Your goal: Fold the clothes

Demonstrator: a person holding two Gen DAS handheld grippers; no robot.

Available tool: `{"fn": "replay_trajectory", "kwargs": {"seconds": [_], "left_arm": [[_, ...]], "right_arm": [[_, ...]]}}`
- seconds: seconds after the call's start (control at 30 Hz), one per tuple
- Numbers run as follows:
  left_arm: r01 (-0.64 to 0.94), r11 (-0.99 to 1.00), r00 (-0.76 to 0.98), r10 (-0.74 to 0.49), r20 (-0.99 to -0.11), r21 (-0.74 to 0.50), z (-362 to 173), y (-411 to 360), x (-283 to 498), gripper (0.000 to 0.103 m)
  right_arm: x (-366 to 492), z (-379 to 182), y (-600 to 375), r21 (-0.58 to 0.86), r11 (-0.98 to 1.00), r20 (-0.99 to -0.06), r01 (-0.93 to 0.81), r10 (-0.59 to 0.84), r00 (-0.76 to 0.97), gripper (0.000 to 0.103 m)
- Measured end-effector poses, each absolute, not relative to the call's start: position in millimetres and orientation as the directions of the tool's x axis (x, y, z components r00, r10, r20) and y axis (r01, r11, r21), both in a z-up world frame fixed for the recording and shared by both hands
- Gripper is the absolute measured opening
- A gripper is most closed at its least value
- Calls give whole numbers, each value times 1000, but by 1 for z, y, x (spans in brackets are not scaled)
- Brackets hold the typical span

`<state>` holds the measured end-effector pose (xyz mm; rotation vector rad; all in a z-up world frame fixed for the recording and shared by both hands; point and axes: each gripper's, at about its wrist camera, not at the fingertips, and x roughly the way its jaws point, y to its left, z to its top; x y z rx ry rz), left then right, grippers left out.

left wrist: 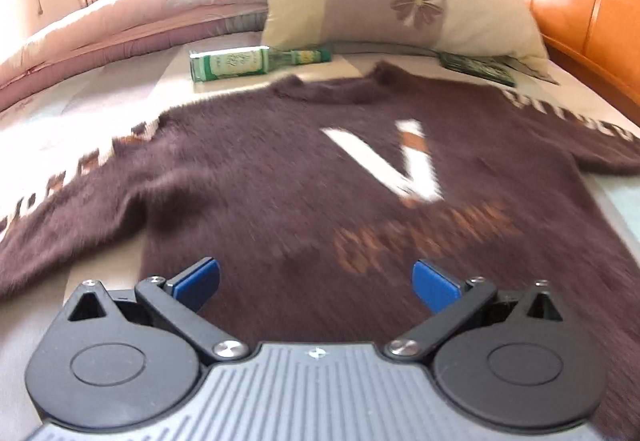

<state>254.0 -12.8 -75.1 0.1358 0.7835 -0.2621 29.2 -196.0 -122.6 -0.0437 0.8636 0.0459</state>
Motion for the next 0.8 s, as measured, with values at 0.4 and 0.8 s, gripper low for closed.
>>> {"fn": "replay_trajectory", "kwargs": {"seconds": [0.4,0.8], "left_arm": [[219,962,588,-262,-765,-161,-92,61,218,102],[281,948,628,-299,-719,-149,-58,16,242,102]], "right_arm": [[34,-121,-195,-12,999,-780,-41,16,626,103],[25,-123,-194,-30,998,-753,-59,16,658,103]]}}
